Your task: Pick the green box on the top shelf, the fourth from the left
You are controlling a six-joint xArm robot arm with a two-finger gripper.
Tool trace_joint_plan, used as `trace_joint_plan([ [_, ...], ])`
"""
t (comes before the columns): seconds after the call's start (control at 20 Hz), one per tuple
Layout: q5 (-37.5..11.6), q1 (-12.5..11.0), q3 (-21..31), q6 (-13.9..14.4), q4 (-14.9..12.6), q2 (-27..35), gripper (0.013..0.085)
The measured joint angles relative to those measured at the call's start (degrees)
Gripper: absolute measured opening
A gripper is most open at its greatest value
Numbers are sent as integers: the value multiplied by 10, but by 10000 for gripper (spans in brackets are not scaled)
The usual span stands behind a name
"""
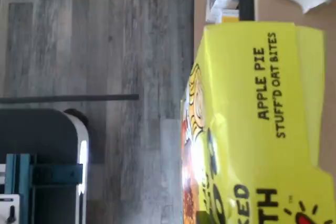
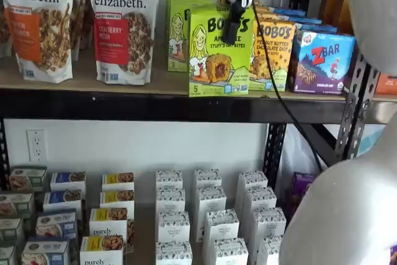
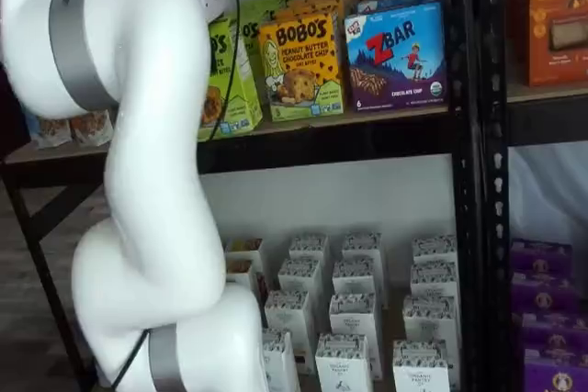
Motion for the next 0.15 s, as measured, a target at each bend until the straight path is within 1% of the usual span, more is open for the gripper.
trace_joint_plan([
  [0.15, 6, -2, 23, -2, -3, -23, 250],
])
